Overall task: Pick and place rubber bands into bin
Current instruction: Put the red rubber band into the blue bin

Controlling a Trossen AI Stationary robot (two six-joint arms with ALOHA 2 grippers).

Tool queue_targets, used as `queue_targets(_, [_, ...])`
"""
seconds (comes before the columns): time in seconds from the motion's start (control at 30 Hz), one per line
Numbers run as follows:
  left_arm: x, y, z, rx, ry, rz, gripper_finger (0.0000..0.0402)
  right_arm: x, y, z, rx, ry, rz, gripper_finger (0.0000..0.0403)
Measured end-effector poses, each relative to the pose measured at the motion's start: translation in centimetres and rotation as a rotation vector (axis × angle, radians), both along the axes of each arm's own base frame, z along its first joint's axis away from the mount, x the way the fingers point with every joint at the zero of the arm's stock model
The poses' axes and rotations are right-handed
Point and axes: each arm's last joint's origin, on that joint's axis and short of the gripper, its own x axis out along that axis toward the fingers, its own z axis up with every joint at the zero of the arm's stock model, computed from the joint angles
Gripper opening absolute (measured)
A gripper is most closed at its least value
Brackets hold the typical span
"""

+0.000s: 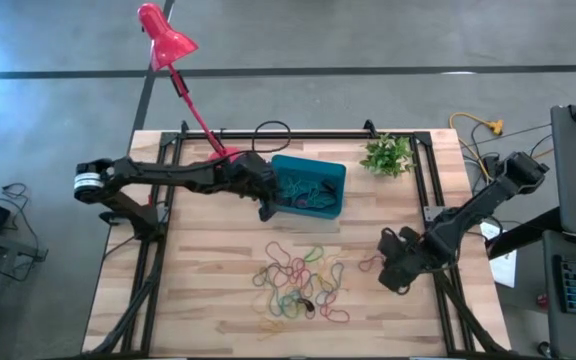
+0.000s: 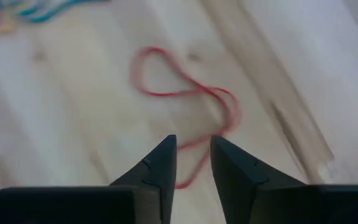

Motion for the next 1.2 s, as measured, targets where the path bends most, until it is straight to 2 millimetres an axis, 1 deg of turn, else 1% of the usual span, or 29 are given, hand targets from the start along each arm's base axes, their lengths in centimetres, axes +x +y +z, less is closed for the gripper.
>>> queue_targets(0.07, [-0.2,-0.4,0.3,0.001,-0.009,-0.012,0.0121,-0.2,-0.3,-0.5,0.004,-0.007,-0.074,0.0103])
queue_targets(0.13, [-0.3,-0.7,0.6,0.004,-0.019,-0.021,0.0121,-0.4,-0.4,-1.1,0.005,-0.018,-0.102,0.0117])
queue_targets(0.3, [-0.3,-0.9,0.6,0.004,-0.020,-0.026,0.0121,-0.2,-0.6,-2.4,0.052,-0.089,-0.107,0.0163])
queue_targets(0.43, [-0.4,-0.9,0.4,0.003,-0.015,-0.025,0.0121,-0.6,-0.9,-3.1,0.063,-0.064,-0.112,0.0198])
queue_targets(0.57, [-0.4,-0.9,0.3,0.002,-0.013,-0.026,0.0121,-0.9,-1.2,-3.6,0.052,-0.048,-0.104,0.0217])
queue_targets(0.7, [-0.4,-0.9,0.3,0.001,-0.013,-0.024,0.0121,-1.2,-1.4,-4.0,0.043,-0.047,-0.095,0.0220])
queue_targets(0.87, [-0.4,-0.9,0.3,0.001,-0.013,-0.024,0.0121,-1.3,-1.5,-4.3,0.015,-0.029,-0.038,0.0207])
queue_targets(1.07, [-0.4,-0.9,0.3,0.001,-0.014,-0.026,0.0121,-1.2,-1.5,-4.7,-0.059,0.006,0.122,0.0186])
queue_targets(1.2, [-0.4,-0.9,0.3,0.001,-0.013,-0.026,0.0121,-1.1,-1.6,-4.8,-0.079,0.015,0.162,0.0174])
